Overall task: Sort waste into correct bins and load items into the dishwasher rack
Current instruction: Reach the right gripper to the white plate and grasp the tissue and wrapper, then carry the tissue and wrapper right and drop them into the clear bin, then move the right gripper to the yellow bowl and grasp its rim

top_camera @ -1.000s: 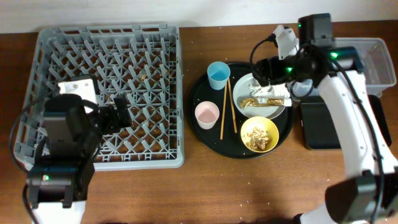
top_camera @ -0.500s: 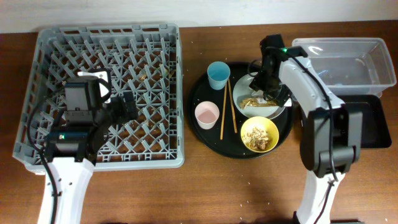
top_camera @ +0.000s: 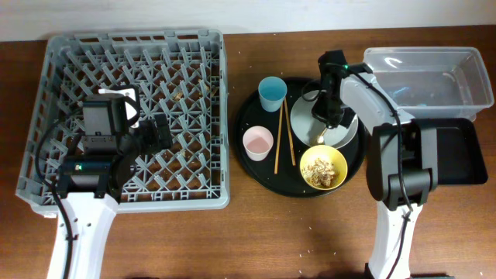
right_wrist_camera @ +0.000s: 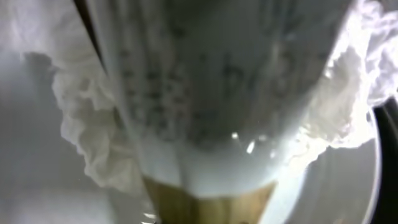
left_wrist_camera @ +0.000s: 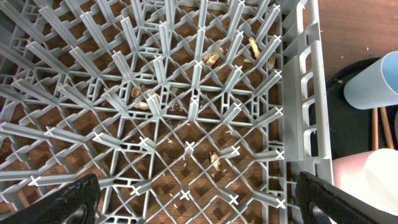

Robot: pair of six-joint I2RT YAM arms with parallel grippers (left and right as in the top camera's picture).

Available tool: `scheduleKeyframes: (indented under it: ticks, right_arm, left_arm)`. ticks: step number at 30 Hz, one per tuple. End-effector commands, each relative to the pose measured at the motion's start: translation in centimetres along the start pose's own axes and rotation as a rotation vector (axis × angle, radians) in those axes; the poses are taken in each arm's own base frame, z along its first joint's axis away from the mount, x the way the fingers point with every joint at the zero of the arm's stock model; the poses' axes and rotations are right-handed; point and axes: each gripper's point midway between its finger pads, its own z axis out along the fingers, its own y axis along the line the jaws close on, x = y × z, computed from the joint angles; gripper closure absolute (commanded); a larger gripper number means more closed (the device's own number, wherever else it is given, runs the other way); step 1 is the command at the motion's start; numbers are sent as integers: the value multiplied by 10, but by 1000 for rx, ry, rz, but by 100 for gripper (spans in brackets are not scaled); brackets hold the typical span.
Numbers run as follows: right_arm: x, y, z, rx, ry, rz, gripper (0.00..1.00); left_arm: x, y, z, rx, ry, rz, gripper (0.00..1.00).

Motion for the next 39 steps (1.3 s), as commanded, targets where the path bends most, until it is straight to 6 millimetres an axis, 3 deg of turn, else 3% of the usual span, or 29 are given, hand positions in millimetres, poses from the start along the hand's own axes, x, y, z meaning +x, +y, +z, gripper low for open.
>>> scheduleKeyframes:
  ticks: [1,6,8,10,15,18,21,23,24,25,26,27,28,30,31,33,35,36,39]
  right_arm:
    - [-13,12,-51,-61,-53,-236,96]
    - [-24,-3,-171,-132,-154,-297,96]
    - [-34,-17,-200,-152,-207,-260,96]
    - [-51,-41,-211,-155,-244,-182,96]
    - [-103,-114,-203,-131,-303,39,96]
    - [-140,-145,-178,-141,-334,280,96]
    - [-173,-150,-146,-175,-364,455,96]
    - [-189,-145,-126,-187,-383,464,92]
    - [-193,-144,-117,-186,-381,465,77]
    - [-196,-143,-113,-187,-385,465,50]
    - [-197,-143,-112,-189,-390,463,36]
    - [-199,-145,-116,-191,-399,458,13]
    - [-196,-146,-122,-196,-397,439,3]
    - [-191,-151,-147,-217,-415,415,2]
    - [-187,-153,-177,-229,-460,366,2]
    - [-166,-136,-242,-335,-531,172,2]
    - [-137,-124,-281,-403,-546,59,2]
    - [-106,-118,-303,-423,-522,11,2]
    - [-39,-96,-316,-418,-404,-113,2]
  left_arm:
    - [-7,0,-3,8,-15,11,1]
    - [-7,0,-3,8,-15,11,1]
    - [-7,0,-3,8,-15,11,1]
    - [-7,0,-3,8,-15,11,1]
    - [-7,0,-3,8,-15,11,1]
    - [-7,0,-3,8,-15,11,1]
    - [-7,0,-3,8,-15,11,1]
    - [-7,0,-3,8,-15,11,1]
    - [-7,0,-3,8,-15,11,1]
    - [-7,0,-3,9,-15,11,1]
    - [-7,0,-3,8,-15,11,1]
    - [-7,0,-3,8,-14,11,1]
    - [-7,0,-3,8,-15,11,1]
    - [-7,0,-3,8,-15,11,1]
    - [-7,0,-3,8,-14,11,1]
    - [-7,0,-3,8,-14,11,1]
    - [-7,0,-3,8,-15,11,1]
    - [-7,0,-3,8,-15,11,1]
    - [-7,0,-3,8,-14,11,1]
